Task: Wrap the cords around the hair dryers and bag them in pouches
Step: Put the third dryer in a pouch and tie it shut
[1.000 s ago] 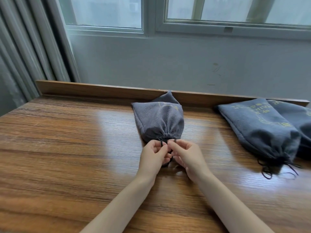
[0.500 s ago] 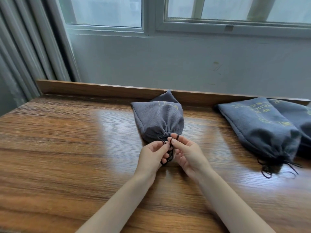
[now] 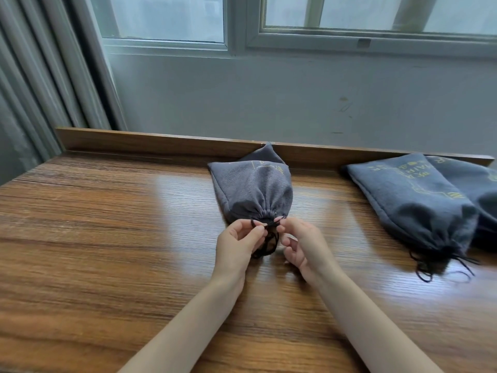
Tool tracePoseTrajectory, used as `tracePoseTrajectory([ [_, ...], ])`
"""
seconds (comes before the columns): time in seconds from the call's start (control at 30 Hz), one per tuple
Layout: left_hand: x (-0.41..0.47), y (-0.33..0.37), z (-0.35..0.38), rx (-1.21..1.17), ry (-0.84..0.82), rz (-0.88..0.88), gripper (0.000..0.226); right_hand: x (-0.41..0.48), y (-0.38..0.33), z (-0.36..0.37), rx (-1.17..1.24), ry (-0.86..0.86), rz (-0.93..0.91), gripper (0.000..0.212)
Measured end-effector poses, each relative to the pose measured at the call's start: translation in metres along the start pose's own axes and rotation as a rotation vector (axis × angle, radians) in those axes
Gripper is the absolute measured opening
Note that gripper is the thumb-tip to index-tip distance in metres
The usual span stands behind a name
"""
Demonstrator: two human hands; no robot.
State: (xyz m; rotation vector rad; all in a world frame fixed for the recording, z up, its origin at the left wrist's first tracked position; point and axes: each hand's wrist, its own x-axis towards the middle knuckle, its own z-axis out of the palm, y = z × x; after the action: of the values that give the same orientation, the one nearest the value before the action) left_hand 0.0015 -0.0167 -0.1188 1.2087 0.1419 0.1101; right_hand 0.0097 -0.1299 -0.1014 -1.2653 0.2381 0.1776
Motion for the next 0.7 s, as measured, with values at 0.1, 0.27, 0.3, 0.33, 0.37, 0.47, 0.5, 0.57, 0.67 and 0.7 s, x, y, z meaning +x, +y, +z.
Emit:
tracePoseTrajectory([
  [0.1,0.0,-0.001,0.0,0.027,-0.003,0.008,0.02,0.004,0.005,-0.001,-0.139,0.088,-0.155,0.026],
  [0.27,-0.001,0.0,0.001,0.037,0.021,0.01,0.019,0.009,0.008,-0.009,-0.523,0.184,-0.515,0.021],
  [0.3,-0.001,-0.001,0.001,0.043,0.021,0.01,0.02,0.01,0.008,-0.01,-0.627,0.202,-0.6,0.023],
  [0.33,-0.001,-0.001,0.001,0.05,0.02,0.009,0.02,0.011,0.009,-0.01,-0.727,0.213,-0.696,0.026],
  [0.37,0.0,-0.001,0.001,0.055,0.018,0.01,0.02,0.011,0.008,-0.011,-0.805,0.195,-0.792,0.028],
  [0.47,0.0,-0.002,0.001,0.054,0.013,0.011,0.023,0.011,0.006,-0.012,-0.957,0.083,-0.889,0.01],
  [0.5,0.0,-0.002,0.001,0.056,0.014,0.011,0.023,0.012,0.005,-0.013,-0.995,0.084,-0.884,0.005],
  [0.57,0.001,-0.002,0.0,0.065,0.018,0.013,0.024,0.013,0.004,-0.017,-1.054,0.106,-0.886,0.006],
  [0.67,0.001,-0.003,0.0,0.07,0.021,0.004,0.026,0.011,0.002,-0.019,-1.185,0.081,-0.852,0.006],
  [0.7,0.002,-0.003,0.0,0.067,0.024,-0.003,0.026,0.011,0.001,-0.019,-1.226,0.076,-0.841,0.007],
])
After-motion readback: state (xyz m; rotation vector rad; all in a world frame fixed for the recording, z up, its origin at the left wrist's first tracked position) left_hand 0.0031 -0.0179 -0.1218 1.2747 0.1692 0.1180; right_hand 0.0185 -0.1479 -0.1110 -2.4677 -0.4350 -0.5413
